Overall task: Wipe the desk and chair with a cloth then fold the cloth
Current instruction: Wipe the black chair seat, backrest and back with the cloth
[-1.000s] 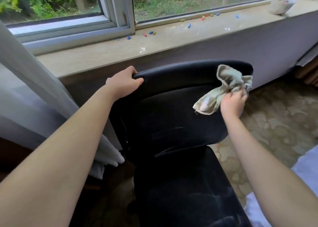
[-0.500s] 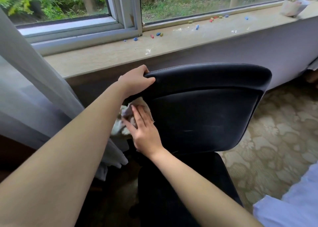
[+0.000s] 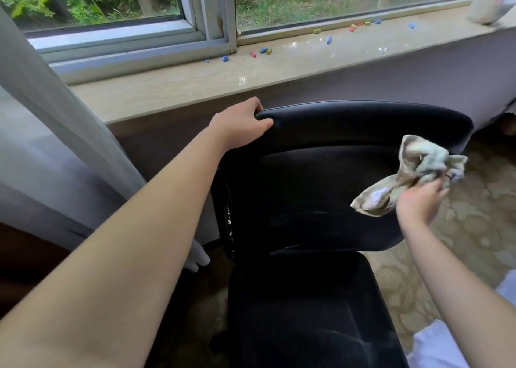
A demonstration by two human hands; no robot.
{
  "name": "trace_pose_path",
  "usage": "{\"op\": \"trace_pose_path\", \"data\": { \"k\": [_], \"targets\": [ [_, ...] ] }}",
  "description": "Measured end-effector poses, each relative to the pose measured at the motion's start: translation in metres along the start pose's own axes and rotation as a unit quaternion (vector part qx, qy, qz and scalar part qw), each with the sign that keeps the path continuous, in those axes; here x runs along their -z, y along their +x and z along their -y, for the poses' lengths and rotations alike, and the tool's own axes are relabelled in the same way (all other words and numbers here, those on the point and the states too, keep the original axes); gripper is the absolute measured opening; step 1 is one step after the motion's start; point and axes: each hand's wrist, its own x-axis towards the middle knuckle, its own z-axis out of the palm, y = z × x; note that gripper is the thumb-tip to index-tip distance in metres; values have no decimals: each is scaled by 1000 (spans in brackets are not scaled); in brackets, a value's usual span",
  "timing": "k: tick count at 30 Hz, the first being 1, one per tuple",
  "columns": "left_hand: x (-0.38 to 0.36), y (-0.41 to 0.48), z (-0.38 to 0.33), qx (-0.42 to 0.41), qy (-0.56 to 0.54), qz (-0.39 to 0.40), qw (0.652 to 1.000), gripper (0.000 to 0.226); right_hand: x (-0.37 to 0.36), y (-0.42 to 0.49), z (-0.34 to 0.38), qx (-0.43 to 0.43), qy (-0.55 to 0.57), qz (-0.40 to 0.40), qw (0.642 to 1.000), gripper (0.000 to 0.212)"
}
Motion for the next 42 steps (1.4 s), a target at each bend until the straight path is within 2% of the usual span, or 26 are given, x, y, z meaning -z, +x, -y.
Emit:
{"op": "trace_pose_path", "data": {
  "k": [4, 6, 8, 10, 13, 17, 19, 21, 24, 26, 28, 30, 33, 36, 40, 42],
  "targets": [
    [-3, 4, -4, -7, 8, -4, 1000, 18, -10, -16, 10, -4, 16, -1, 1000, 47],
    [-4, 7, -7, -11, 15, -9, 1000, 18, -23, -44, 27, 61, 34, -2, 998, 40],
    [-5, 10, -8, -11, 18, -7, 1000, 20, -39, -80, 48, 185, 48, 3, 982, 44],
    [-7, 13, -10, -8, 24, -11, 1000, 24, -52, -118, 68, 337, 55, 42, 939, 54],
    [-9, 15, -12, -3, 29, -19, 999, 25, -66, -169, 96, 529, 56, 120, 838, 53],
    [-11, 12, -14, -5, 22, -20, 1000, 24, -72, -185, 103, 668, 43, 175, 722, 43],
    [-11, 12, -15, -5, 29, -25, 999, 24, -66, -163, 94, 690, 35, 174, 702, 45],
    [-11, 12, -15, -3, 35, -27, 999, 24, -56, -128, 76, 681, 12, 137, 719, 46],
    [-11, 13, -13, -6, 32, -19, 999, 18, -28, -63, 36, 613, -60, 85, 783, 56],
    [-10, 14, -13, -12, 29, -19, 999, 15, -2, -17, 10, 530, -125, 78, 835, 66],
    [-10, 15, -13, -19, 30, -21, 999, 14, 25, 21, -10, 397, -167, 98, 897, 76],
    [-11, 16, -14, -20, 33, -25, 999, 14, 43, 42, -21, 299, -189, 106, 929, 78],
    [-12, 18, -15, -19, 32, -27, 999, 15, 46, 40, -24, 240, -171, 85, 952, 74],
    [-12, 19, -18, -17, 31, -25, 999, 17, 22, 9, -8, 164, -87, 42, 982, 69],
    [-13, 21, -23, -13, 29, -19, 999, 17, -27, -61, 25, 208, -29, 13, 978, 61],
    [-15, 21, -24, -2, 33, -26, 999, 20, -45, -100, 49, 281, -3, 26, 959, 55]
  ]
}}
